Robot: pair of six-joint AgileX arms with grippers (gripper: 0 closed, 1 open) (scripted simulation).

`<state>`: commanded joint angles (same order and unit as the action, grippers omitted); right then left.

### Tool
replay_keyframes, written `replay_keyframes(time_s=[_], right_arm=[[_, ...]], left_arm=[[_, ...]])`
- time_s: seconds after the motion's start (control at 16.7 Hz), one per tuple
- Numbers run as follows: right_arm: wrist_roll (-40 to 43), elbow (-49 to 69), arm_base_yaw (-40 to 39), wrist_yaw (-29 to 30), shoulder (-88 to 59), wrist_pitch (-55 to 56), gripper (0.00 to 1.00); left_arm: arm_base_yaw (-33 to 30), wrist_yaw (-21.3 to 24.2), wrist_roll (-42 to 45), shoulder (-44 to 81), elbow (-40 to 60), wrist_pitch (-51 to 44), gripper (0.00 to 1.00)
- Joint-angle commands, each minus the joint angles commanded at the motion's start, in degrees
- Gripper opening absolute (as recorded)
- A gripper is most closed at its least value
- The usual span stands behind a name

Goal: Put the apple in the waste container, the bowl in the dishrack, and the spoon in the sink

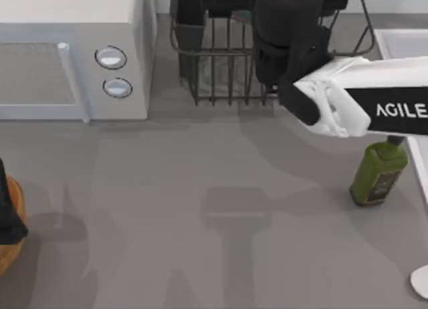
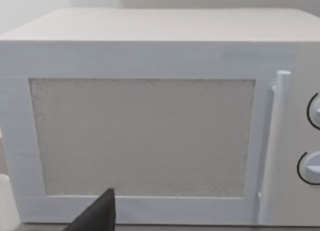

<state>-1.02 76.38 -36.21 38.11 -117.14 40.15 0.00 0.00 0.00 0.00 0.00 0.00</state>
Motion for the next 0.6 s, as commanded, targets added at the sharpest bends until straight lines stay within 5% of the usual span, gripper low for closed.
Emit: replay_keyframes(time_s=[0.36,0.6], right_arm=[[-0.1,-0.5,0.1,-0.5,0.6,-0.1,1.00],[-0.8,-8.2,3.3,-6.8,9.0,-1.4,1.00]], left_arm=[[0.0,0.0,0.0,0.0,0.0,0.0,1.00],[0.0,0.0,0.0,0.0,0.0,0.0,1.00]])
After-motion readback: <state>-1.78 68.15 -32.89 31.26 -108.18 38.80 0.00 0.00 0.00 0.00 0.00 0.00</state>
